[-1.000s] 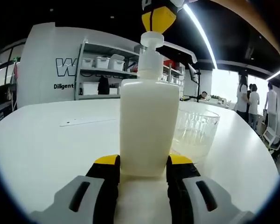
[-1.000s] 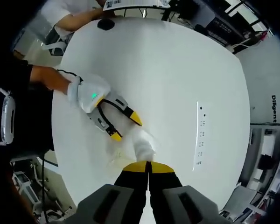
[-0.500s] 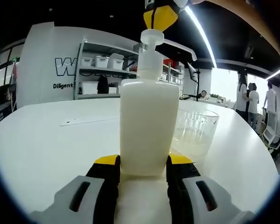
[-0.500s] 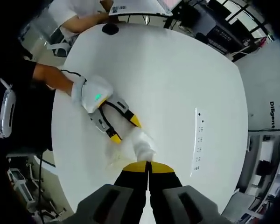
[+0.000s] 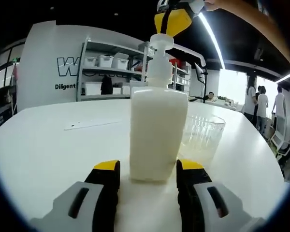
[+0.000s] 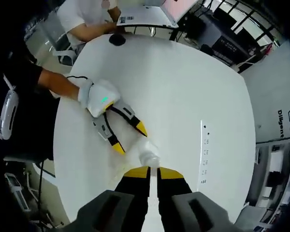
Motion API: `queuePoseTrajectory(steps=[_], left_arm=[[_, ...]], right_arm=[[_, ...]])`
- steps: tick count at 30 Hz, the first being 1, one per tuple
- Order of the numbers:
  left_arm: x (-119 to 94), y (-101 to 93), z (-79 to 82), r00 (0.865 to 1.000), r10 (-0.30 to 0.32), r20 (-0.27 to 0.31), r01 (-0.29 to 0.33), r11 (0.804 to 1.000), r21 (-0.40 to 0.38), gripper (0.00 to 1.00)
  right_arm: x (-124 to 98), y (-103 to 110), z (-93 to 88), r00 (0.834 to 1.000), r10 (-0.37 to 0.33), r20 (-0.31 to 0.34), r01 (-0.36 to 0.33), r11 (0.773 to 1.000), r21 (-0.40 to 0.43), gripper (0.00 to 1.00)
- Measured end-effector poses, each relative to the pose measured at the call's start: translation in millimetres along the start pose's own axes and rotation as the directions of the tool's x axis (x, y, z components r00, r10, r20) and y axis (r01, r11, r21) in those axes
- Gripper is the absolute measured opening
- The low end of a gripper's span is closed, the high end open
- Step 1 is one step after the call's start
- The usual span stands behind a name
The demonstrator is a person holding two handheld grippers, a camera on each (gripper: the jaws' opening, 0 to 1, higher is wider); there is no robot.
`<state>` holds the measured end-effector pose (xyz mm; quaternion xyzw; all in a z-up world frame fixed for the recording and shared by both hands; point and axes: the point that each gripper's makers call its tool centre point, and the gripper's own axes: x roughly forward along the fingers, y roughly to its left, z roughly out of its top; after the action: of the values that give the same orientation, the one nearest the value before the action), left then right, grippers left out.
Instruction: Hold the bottle steady, press the pump all the way down and release, and repeat the specified number of times to dispense into the cup
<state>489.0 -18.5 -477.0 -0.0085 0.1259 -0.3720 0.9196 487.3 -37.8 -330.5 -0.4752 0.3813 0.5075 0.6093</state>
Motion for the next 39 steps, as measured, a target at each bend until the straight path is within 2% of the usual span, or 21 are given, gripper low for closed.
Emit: queuePoseTrajectory(steps=[5,9,12,16,19,22,24,28,29,30,31,34,36,39], left_arm=[[0,-3.7,-2.5,0.999,-0.036,-0.021,0.037,0.998,0.049,0.57],[-7,-0.3,1.5,0.998,-0.049,-0.036,0.051,0.997,0.06,0.6],[-19,1.3,3.9,0.997,-0.066,-0.048,0.07,0.994,0.089,0.62],[-33,8.7,10.5,0.996,-0.078,-0.04,0.082,0.991,0.109,0.66],[-40,12.9,10.2,0.995,-0.085,-0.056,0.09,0.991,0.095,0.68],[-48,14.0,17.2,0.993,-0.11,-0.032,0.112,0.992,0.063,0.71],[-53,14.0,20.6,0.992,-0.126,-0.021,0.127,0.991,0.047,0.73],[-55,13.3,21.6,0.99,-0.136,-0.02,0.137,0.989,0.052,0.78],[-56,13.1,21.8,0.99,-0.139,-0.02,0.14,0.989,0.054,0.8],[-63,7.6,23.2,0.982,-0.187,-0.013,0.187,0.982,0.007,0.81],[-64,8.3,23.3,0.983,-0.185,-0.013,0.186,0.982,0.017,0.82],[-66,8.4,23.4,0.982,-0.188,-0.015,0.189,0.982,0.03,0.84],[-73,9.6,23.8,0.979,-0.205,-0.021,0.205,0.978,0.034,0.85],[-78,7.9,28.0,0.973,-0.232,-0.006,0.232,0.972,0.019,0.88]], right_arm=[[-4,3,-3.4,0.998,-0.011,0.057,0.011,1.0,0.012,0.06],[-9,4,-2.7,0.989,-0.021,0.149,0.015,0.999,0.036,0.09],[-12,5,-1.5,0.975,-0.02,0.219,0.009,0.999,0.054,0.11],[-17,11,-0.4,0.949,-0.011,0.314,-0.012,0.997,0.073,0.14],[-19,10,-3.1,0.945,-0.029,0.327,0.003,0.997,0.081,0.15],[-20,12,-5.2,0.937,-0.034,0.348,0.0,0.995,0.097,0.18],[-22,13,-7.3,0.926,-0.045,0.374,0.006,0.995,0.104,0.2],[-24,12,-6.5,0.913,-0.062,0.403,0.015,0.993,0.117,0.27],[-27,12,-7.4,0.893,-0.072,0.445,0.01,0.99,0.14,0.28],[-28,13,-6.7,0.885,-0.077,0.459,0.01,0.989,0.146,0.31],[-29,14,-6.2,0.877,-0.081,0.473,0.012,0.989,0.146,0.32],[-30,15,-7.7,0.87,-0.083,0.485,0.013,0.989,0.147,0.36],[-32,19,-13.5,0.845,-0.092,0.527,0.01,0.988,0.157,0.39],[-34,19,-22.9,0.826,-0.114,0.553,0.019,0.984,0.176,0.43]])
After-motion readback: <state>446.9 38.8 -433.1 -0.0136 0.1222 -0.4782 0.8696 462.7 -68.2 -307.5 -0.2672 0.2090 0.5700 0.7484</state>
